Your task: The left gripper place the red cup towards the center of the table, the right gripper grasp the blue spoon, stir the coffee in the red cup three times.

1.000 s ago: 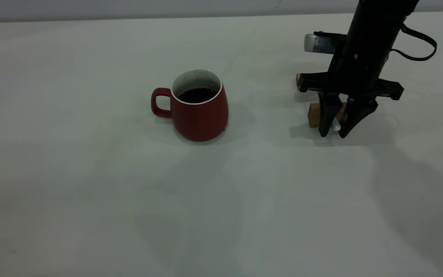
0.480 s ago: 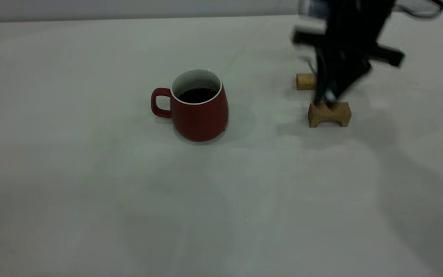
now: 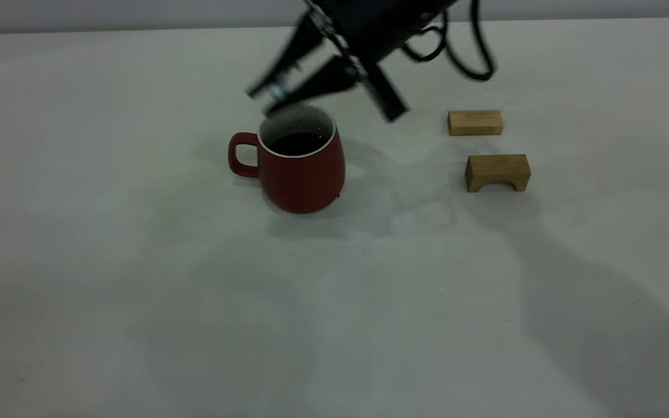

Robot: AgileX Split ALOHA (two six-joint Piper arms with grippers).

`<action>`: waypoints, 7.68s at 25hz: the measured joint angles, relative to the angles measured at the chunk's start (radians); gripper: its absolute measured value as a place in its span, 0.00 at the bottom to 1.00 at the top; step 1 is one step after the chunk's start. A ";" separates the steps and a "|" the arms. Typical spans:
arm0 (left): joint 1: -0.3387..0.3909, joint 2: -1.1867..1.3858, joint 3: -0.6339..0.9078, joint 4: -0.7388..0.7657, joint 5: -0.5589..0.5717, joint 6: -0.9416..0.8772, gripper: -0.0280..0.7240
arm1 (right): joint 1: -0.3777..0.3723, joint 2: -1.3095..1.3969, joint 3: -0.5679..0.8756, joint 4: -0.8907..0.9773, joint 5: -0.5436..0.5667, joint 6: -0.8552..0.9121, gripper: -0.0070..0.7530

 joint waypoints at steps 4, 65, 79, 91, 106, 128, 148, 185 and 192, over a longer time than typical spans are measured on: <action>0.000 0.000 0.000 0.000 0.000 0.000 0.77 | 0.001 0.017 0.000 0.236 0.000 0.056 0.19; 0.000 -0.001 0.000 0.000 0.000 0.000 0.77 | -0.081 0.185 0.028 0.399 -0.012 0.830 0.19; 0.000 -0.001 0.000 0.000 0.000 0.000 0.77 | -0.072 0.245 -0.123 0.396 0.001 0.842 0.19; 0.000 -0.001 0.000 0.000 0.000 0.000 0.77 | -0.048 0.207 -0.015 0.398 -0.011 0.864 0.19; 0.000 -0.001 0.000 0.000 0.000 0.000 0.77 | -0.049 0.195 -0.015 0.305 0.015 0.572 0.56; 0.000 -0.001 0.000 0.000 0.001 0.000 0.77 | -0.049 -0.470 -0.001 -1.338 0.104 0.139 0.65; 0.000 -0.001 0.000 0.000 0.001 0.000 0.77 | -0.049 -1.501 0.388 -1.677 0.131 0.333 0.65; 0.000 -0.001 0.000 0.000 0.001 0.000 0.77 | -0.368 -2.414 1.161 -1.278 0.032 0.040 0.50; 0.000 -0.001 0.000 0.000 0.001 0.000 0.77 | -0.368 -2.414 1.161 -1.278 0.030 0.039 0.44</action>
